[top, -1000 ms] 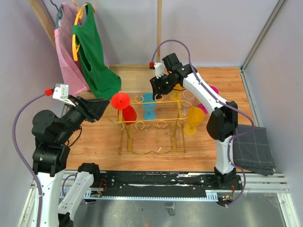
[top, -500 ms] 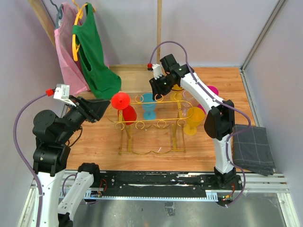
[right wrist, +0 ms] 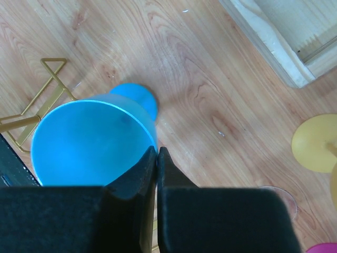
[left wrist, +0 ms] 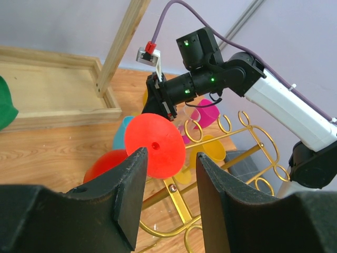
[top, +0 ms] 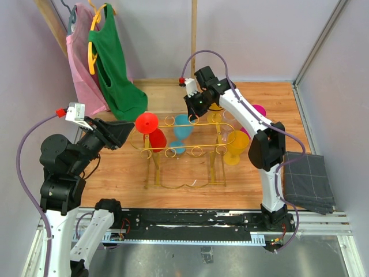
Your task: Place the wine glass upside down on the wine glass rack
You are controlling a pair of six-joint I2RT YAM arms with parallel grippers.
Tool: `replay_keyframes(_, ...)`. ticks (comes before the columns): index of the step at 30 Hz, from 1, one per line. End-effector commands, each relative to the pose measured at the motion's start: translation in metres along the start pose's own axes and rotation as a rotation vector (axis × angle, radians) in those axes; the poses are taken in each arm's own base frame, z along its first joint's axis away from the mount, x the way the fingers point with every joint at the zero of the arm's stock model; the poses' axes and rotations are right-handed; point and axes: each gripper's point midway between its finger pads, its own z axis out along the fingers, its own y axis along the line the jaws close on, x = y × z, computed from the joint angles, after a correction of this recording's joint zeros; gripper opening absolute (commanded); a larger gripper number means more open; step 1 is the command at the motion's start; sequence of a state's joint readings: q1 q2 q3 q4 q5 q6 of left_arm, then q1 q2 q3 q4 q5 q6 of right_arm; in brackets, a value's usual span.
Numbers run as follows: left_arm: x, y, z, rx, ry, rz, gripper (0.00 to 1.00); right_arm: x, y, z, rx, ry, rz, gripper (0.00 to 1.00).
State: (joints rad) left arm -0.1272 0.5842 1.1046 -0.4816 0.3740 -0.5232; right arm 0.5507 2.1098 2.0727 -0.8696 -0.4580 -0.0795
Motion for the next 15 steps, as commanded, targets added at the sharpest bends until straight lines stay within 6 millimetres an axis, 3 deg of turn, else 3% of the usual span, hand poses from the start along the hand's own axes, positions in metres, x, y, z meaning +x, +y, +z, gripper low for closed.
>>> replay_keyframes(1, -0.002, -0.002, -0.003, 0.007, -0.015, 0.019, 0.47, -0.011, 0.01, -0.008, -0.001, -0.025, -0.026, 0.01)
replay_keyframes(15, -0.005, -0.005, -0.005, 0.013, -0.023, 0.021, 0.47, -0.035, 0.009, -0.051, 0.113, -0.147, -0.053, 0.01)
